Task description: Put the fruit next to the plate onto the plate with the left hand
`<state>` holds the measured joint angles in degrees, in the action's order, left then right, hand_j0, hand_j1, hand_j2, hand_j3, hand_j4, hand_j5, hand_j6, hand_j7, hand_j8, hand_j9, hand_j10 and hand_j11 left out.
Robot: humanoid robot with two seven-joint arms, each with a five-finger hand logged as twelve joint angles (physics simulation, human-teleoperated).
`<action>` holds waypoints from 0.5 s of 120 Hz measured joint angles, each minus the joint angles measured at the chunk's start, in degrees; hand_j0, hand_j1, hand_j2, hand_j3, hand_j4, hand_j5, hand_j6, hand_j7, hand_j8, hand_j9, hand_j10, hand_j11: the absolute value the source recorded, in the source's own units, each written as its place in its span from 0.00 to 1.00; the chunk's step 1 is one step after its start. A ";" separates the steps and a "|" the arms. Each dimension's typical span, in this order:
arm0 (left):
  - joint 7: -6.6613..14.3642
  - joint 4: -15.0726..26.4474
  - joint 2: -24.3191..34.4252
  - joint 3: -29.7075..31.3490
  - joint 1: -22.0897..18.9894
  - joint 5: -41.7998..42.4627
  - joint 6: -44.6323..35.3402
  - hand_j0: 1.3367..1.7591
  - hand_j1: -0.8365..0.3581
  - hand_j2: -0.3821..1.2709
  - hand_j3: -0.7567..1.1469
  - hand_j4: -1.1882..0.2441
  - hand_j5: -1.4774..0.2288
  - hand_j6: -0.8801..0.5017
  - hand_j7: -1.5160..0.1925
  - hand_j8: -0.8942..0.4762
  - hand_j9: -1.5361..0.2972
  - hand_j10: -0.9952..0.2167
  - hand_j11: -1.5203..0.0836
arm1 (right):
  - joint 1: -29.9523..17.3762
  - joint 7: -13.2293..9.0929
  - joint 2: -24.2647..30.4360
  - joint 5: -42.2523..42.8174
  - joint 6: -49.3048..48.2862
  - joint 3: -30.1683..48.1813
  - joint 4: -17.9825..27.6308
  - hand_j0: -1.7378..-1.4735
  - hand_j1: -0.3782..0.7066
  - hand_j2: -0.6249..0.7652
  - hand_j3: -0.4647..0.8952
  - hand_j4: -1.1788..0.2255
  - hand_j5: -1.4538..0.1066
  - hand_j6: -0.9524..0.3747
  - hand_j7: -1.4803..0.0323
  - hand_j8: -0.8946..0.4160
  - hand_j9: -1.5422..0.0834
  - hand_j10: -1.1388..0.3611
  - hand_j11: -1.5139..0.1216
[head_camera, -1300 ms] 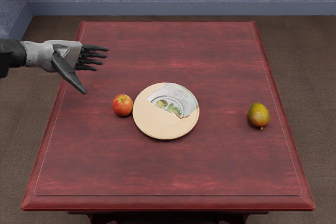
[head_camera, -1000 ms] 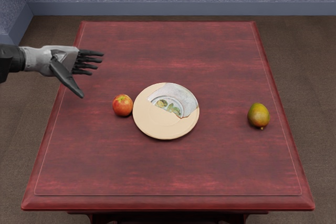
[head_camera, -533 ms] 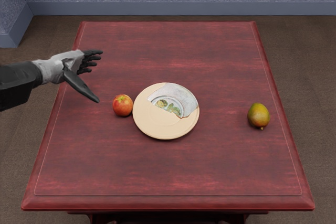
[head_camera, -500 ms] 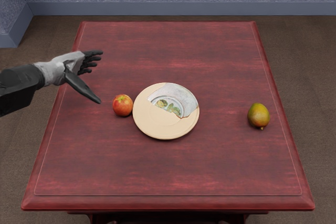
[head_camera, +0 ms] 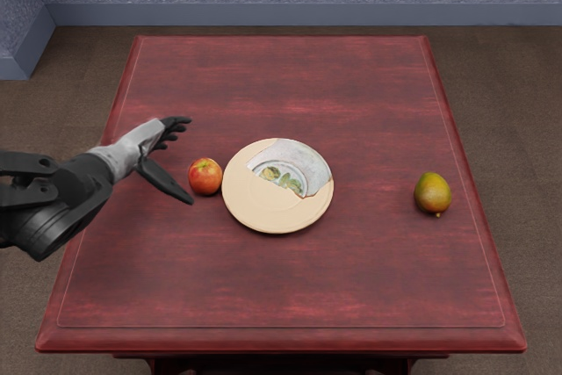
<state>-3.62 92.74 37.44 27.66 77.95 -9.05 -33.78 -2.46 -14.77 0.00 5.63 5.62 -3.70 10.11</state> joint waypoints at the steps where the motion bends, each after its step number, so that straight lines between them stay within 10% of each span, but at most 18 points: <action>1: 0.01 0.11 -0.04 0.13 0.00 0.09 -0.09 0.76 0.86 0.25 0.40 0.74 0.77 0.54 0.79 0.56 0.75 0.71 0.84 | 0.00 0.00 0.00 0.00 0.00 0.00 0.00 0.30 0.03 0.45 0.34 0.84 0.93 0.72 0.98 0.68 0.95 0.76 0.93; 60: -1.27 -0.98 -4.98 5.16 2.38 2.22 -1.21 0.76 0.74 0.26 0.40 0.66 0.68 0.46 0.70 0.47 0.66 0.62 0.75 | 0.00 -0.01 0.00 -0.01 0.00 0.00 0.00 0.30 0.03 0.45 0.34 0.84 0.93 0.72 0.98 0.68 0.95 0.76 0.93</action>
<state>-4.88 91.75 32.45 32.82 80.33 -6.82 -34.99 -2.46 -14.77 0.00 5.62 5.62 -3.70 10.11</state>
